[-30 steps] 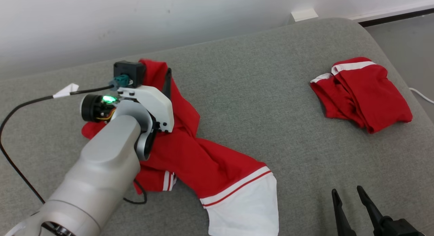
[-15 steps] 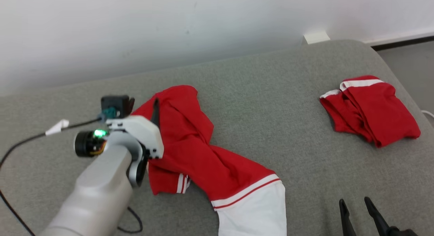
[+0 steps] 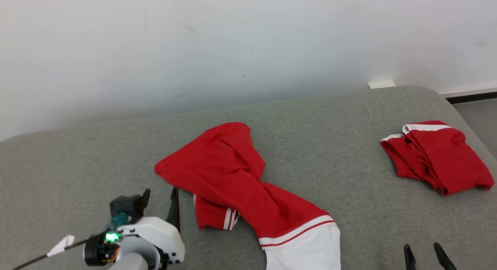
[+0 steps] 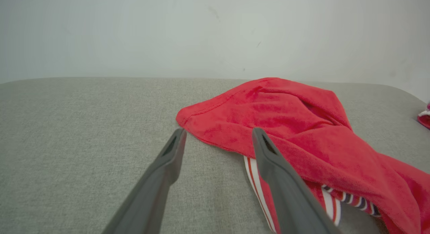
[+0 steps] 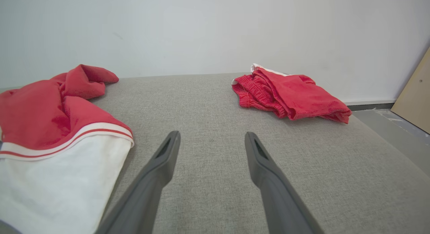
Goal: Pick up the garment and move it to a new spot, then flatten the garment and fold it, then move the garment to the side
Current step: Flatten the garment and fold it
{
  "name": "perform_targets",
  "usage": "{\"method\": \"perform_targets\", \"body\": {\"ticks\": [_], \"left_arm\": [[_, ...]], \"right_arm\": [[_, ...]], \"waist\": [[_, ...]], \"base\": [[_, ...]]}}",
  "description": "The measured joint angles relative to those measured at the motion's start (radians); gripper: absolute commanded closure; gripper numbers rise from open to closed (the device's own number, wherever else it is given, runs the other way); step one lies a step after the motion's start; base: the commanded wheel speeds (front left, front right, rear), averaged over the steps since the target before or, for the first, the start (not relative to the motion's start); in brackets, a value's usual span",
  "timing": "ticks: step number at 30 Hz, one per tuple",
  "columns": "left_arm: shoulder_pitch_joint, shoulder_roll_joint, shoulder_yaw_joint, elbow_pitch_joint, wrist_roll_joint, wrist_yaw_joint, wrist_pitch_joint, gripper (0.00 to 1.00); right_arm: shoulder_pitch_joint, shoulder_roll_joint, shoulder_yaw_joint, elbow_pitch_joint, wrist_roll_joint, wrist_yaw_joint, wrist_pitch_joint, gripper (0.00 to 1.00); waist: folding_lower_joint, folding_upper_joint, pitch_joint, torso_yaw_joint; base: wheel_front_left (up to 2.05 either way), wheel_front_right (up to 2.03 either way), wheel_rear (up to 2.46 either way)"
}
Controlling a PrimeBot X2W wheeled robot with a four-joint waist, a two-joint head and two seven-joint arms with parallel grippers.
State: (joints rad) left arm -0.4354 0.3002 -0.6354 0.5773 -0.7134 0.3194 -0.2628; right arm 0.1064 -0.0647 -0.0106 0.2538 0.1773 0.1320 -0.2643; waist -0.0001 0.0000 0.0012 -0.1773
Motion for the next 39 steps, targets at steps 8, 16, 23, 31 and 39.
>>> {"method": "perform_targets", "body": {"ticks": [8,16,23,31,39], "left_arm": [[0.006,0.007,-0.013,-0.019,0.019,-0.002,0.024,0.0],[-0.177,0.014,0.007,0.102,0.018,-0.02,0.095,0.0],[-0.312,0.022,0.002,0.242,0.027,-0.066,0.104,0.0],[-0.387,-0.008,-0.022,0.377,0.032,-0.149,0.113,1.0],[-0.334,-0.058,0.003,0.313,0.005,-0.187,0.015,1.0]], "right_arm": [[-0.014,0.001,0.015,-0.005,-0.001,0.0,0.0,0.0],[-0.067,0.007,0.039,-0.01,0.008,0.0,0.0,0.0],[-0.111,0.01,0.036,-0.016,0.009,0.0,0.0,0.0],[-0.139,0.012,0.035,-0.017,0.009,0.0,0.0,0.0],[-0.105,0.011,0.018,-0.008,0.001,0.0,0.0,0.0]], "waist": [[0.0,0.0,0.018,0.011],[0.0,0.0,0.122,-0.012],[0.0001,0.0001,0.231,-0.042],[0.0002,0.0001,0.297,-0.061],[0.0001,0.0001,0.238,-0.02]], "base": [[0.0,0.0,0.0],[0.0,0.0,0.0],[0.0,0.0,0.0],[0.0,0.0,0.0],[0.0,0.0,0.0]]}}
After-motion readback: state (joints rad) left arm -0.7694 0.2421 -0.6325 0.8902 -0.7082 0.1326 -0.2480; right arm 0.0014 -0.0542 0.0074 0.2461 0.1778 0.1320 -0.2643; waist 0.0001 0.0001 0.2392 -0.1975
